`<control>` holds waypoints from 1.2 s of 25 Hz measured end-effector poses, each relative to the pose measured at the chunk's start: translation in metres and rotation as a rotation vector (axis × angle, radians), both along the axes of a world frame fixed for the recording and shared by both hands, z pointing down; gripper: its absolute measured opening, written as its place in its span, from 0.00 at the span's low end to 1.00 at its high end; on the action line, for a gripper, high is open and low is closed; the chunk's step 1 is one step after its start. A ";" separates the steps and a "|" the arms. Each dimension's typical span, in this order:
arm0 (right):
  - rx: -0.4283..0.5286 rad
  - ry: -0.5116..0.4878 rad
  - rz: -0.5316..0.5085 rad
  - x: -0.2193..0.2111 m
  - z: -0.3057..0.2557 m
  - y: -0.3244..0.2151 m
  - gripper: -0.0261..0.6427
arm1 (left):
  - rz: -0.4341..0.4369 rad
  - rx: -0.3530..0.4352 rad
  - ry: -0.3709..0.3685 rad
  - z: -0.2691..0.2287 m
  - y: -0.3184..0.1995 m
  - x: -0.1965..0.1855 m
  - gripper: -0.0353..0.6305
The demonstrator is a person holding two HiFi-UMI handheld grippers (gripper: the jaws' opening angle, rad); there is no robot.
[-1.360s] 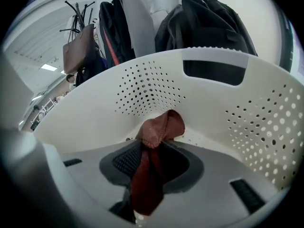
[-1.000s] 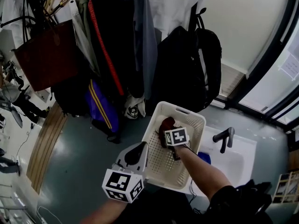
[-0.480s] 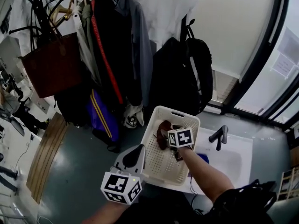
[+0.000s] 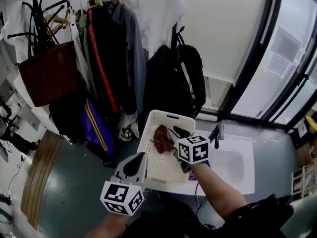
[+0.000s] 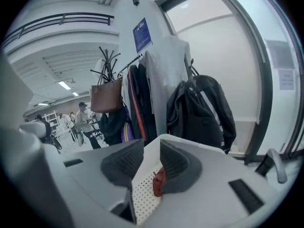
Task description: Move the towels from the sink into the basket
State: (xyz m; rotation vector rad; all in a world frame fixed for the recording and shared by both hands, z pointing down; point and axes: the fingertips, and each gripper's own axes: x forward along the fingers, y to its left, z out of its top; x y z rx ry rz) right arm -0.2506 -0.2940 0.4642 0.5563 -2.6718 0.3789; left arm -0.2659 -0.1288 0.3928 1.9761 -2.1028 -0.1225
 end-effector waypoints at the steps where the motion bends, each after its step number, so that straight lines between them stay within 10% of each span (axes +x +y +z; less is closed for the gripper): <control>1: 0.025 -0.018 0.017 0.008 -0.011 0.005 0.19 | 0.006 0.006 0.000 -0.002 0.003 0.002 0.06; 30: 0.179 -0.196 0.350 0.276 -0.092 0.007 0.06 | 0.228 0.093 -0.008 -0.025 -0.053 0.137 0.06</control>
